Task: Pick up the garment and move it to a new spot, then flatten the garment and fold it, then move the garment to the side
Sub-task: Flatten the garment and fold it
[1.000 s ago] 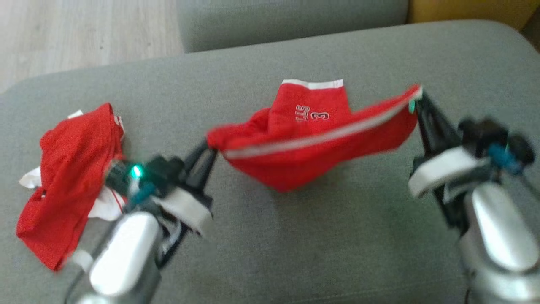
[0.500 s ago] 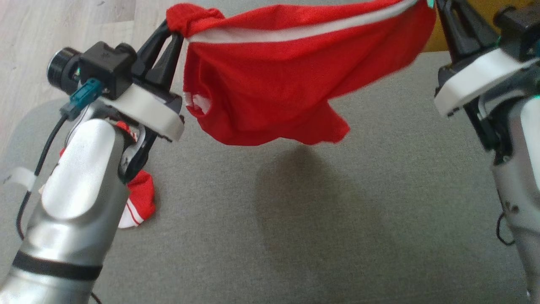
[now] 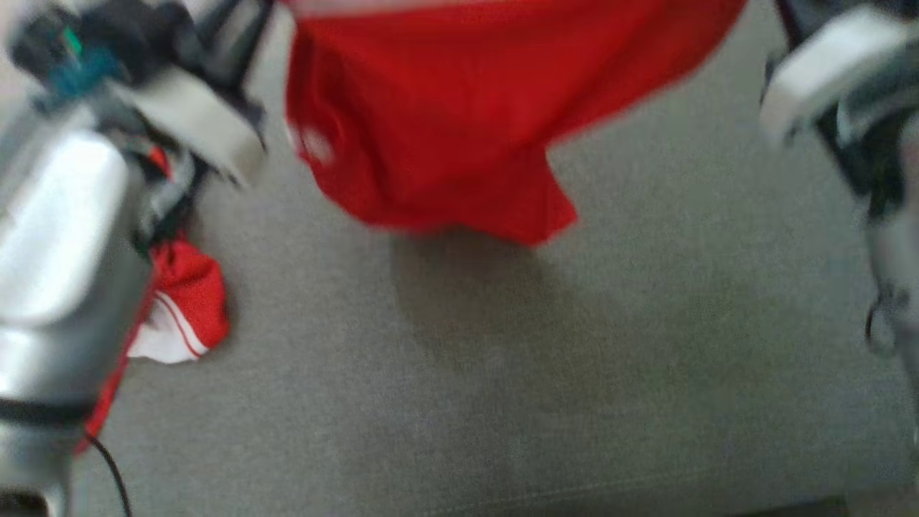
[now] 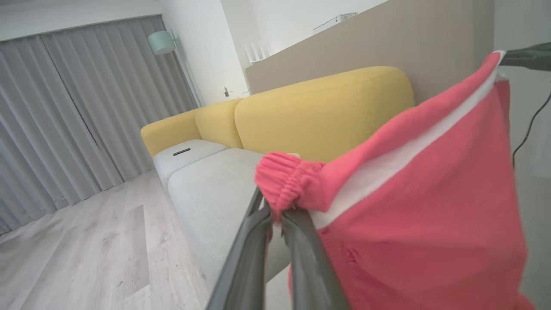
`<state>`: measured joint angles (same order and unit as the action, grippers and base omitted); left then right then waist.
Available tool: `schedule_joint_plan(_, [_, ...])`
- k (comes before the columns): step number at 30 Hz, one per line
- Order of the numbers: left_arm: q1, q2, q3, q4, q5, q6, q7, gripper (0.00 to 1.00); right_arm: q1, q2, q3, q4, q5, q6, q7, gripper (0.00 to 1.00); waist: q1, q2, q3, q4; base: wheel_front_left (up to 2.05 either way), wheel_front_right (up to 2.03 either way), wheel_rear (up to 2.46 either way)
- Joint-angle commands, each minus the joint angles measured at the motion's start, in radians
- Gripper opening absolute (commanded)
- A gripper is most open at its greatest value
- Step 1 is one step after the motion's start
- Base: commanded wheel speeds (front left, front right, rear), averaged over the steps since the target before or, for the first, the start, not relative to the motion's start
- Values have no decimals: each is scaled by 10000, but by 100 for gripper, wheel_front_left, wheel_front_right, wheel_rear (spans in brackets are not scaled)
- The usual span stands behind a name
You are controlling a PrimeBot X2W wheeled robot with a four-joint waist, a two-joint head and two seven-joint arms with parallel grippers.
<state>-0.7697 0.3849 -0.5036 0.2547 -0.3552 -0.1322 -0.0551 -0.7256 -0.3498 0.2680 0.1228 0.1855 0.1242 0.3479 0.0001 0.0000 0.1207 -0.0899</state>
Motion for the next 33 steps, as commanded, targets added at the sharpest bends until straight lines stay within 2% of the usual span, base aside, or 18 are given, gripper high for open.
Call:
schedule_joint_plan(1, [-1619,700,262,188,-88,16,-20,0,-1515,-18,315,364,-47,65,-378,0,-1,0,1356,-354,0,0,0])
schedule_joint_plan(3, [-2135,810,98,476,-118,16,-79,0,-2126,59,397,838,-42,65,-649,0,-1,0,1642,-412,0,0,0])
schedule_joint_plan(7, [-4365,895,-226,1883,-225,16,-652,0,-4557,404,352,2981,-351,65,-2054,0,-1,0,2539,-477,0,0,0])
schedule_joint_plan(10, [-5789,668,-201,3078,-154,16,-1409,0,-5992,666,7,4486,-918,65,-3385,0,-1,0,2870,-424,0,0,0])
schedule_joint_plan(14, [-6653,217,-171,4264,-65,16,-1960,0,-6831,1069,-398,6273,-1603,65,-4794,0,-1,0,2966,-339,0,0,0])
schedule_joint_plan(15, [-6568,-44,-221,4582,-83,16,-2037,0,-6758,1303,-526,7099,-1774,65,-5171,0,-1,0,2967,-287,0,0,0])
schedule_joint_plan(17, [-6243,-243,-306,4616,-150,16,-2056,0,-6474,1490,-288,7852,-1956,65,-5355,0,-1,0,2977,-254,0,0,0])
schedule_joint_plan(24, [-3777,-580,-489,4083,-364,16,-2064,0,-5042,1754,1063,9856,-1518,65,-5633,0,-1,0,2837,-133,0,0,0])
schedule_joint_plan(29, [-1778,-436,-904,3268,-333,16,-2065,0,-4084,1443,2598,10365,-486,65,-5449,0,-1,0,2303,-43,0,0,0])
schedule_joint_plan(33, [-390,-202,-1508,2654,-323,16,-2065,0,-3203,762,4024,9957,751,65,-4904,0,-1,0,1761,61,0,0,0])
